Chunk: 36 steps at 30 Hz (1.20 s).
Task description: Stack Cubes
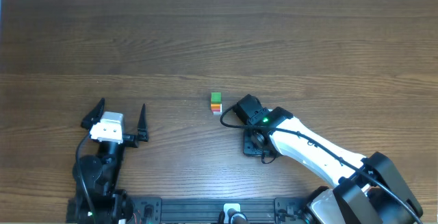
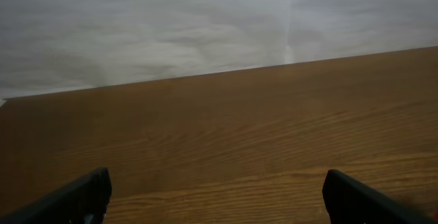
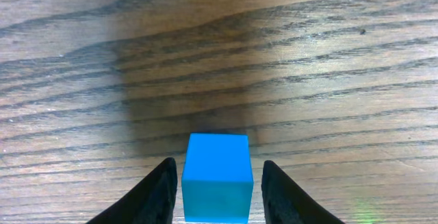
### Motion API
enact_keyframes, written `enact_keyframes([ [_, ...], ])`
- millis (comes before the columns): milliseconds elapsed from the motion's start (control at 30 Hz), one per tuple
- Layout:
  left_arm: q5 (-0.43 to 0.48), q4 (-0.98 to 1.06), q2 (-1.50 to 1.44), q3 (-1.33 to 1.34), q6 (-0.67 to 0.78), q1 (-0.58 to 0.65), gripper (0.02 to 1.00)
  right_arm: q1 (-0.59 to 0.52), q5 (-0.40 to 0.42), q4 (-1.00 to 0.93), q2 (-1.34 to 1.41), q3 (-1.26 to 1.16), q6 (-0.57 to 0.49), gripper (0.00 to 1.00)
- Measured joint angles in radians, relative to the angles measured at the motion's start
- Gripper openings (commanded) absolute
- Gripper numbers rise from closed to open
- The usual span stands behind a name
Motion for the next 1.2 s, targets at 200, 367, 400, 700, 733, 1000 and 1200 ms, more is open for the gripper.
enact_keyframes([
  [200,0.0,0.0,0.0,0.0,0.0,0.0,0.998,0.0,0.0,0.0,0.0,0.0,0.001,0.323],
  [367,0.0,0.0,0.0,0.0,0.0,0.0,1.0,0.0,0.0,0.0,0.0,0.0,0.0,0.275],
  [400,0.0,0.0,0.0,0.0,0.0,0.0,0.998,0.0,0.0,0.001,0.0,0.0,0.0,0.27],
  [700,0.0,0.0,0.0,0.0,0.0,0.0,0.998,0.0,0.0,0.019,0.0,0.0,0.001,0.196],
  [733,0.0,0.0,0.0,0.0,0.0,0.0,0.998,0.0,0.0,0.02,0.0,0.0,0.0,0.191],
  [1000,0.0,0.0,0.0,0.0,0.0,0.0,0.998,0.0,0.001,-0.071,0.0,0.051,-0.013,0.169],
  [1200,0.0,0.0,0.0,0.0,0.0,0.0,0.998,0.0,0.027,-0.251,0.0,0.32,-0.047,0.167],
])
